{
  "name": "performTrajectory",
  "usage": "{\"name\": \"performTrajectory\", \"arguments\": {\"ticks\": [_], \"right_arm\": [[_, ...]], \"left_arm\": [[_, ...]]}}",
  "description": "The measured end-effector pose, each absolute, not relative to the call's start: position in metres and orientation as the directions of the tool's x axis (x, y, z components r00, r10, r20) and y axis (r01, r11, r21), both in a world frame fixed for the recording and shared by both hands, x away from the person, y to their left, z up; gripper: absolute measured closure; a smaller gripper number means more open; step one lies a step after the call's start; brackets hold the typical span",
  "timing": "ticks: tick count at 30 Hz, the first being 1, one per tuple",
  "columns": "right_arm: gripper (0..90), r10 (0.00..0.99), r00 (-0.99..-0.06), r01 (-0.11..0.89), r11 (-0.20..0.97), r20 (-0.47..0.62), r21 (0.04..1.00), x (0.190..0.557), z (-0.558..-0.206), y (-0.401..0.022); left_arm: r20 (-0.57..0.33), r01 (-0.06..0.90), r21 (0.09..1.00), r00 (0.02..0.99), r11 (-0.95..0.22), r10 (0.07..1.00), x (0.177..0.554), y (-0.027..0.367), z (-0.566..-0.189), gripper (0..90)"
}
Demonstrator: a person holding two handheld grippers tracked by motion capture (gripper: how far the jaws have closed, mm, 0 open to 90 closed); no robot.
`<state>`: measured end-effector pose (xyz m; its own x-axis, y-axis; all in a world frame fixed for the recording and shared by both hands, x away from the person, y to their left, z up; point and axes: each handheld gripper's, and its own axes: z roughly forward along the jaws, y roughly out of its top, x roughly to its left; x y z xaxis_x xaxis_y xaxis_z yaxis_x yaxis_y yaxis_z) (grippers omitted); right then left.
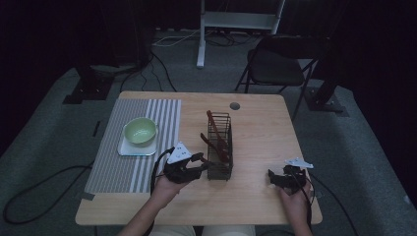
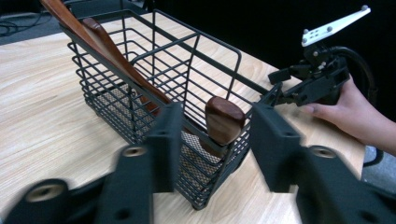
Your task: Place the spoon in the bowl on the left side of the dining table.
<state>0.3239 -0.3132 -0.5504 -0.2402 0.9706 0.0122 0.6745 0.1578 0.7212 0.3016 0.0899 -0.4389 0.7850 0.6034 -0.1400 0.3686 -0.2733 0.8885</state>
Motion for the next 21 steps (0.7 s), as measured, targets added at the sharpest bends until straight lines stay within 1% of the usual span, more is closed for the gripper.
{"name": "performTrajectory", "arguments": {"ticks": [1,2,3,4,5,6,10,16,18,20,21], "right_arm": [[12.3,0.971,-0.240,0.674,0.158,0.012,0.721,0.324,-0.550,-0.313],[12.3,0.971,-0.240,0.674,0.158,0.012,0.721,0.324,-0.550,-0.313],[12.3,0.971,-0.240,0.675,0.158,0.012,0.721,0.324,-0.550,-0.313],[12.3,0.971,-0.240,0.675,0.158,0.012,0.721,0.324,-0.550,-0.313],[12.3,0.971,-0.240,0.675,0.158,0.012,0.721,0.324,-0.550,-0.313],[12.3,0.971,-0.240,0.675,0.158,0.012,0.721,0.324,-0.550,-0.313],[12.3,0.971,-0.240,0.675,0.158,0.012,0.721,0.324,-0.550,-0.313],[12.3,0.971,-0.240,0.675,0.158,0.012,0.721,0.324,-0.550,-0.313],[12.3,0.971,-0.240,0.675,0.158,0.012,0.721,0.324,-0.550,-0.313],[12.3,0.971,-0.240,0.675,0.158,0.012,0.721,0.324,-0.550,-0.313],[12.3,0.971,-0.240,0.675,0.158,0.012,0.721,0.324,-0.550,-0.313]], "left_arm": [[-0.135,0.366,0.891,0.779,-0.269,0.613,0.301,0.090,-0.440,63.8],[-0.146,0.367,0.892,0.785,-0.263,0.602,0.302,0.090,-0.440,68.3],[-0.153,0.370,0.893,0.787,-0.258,0.598,0.302,0.090,-0.440,70.6],[-0.147,0.366,0.894,0.785,-0.258,0.601,0.301,0.091,-0.440,70.8],[-0.151,0.363,0.896,0.789,-0.254,0.596,0.301,0.091,-0.440,75.5],[-0.161,0.365,0.898,0.790,-0.245,0.591,0.301,0.092,-0.440,75.6],[-0.151,0.353,0.904,0.791,-0.241,0.594,0.301,0.092,-0.437,77.0],[-0.113,0.320,0.915,0.789,-0.247,0.604,0.299,0.090,-0.433,78.1],[-0.110,0.313,0.919,0.787,-0.238,0.607,0.299,0.091,-0.430,79.3],[-0.125,0.315,0.923,0.791,-0.222,0.600,0.300,0.091,-0.428,83.5],[-0.127,0.314,0.923,0.791,-0.221,0.598,0.301,0.091,-0.426,83.6]]}}
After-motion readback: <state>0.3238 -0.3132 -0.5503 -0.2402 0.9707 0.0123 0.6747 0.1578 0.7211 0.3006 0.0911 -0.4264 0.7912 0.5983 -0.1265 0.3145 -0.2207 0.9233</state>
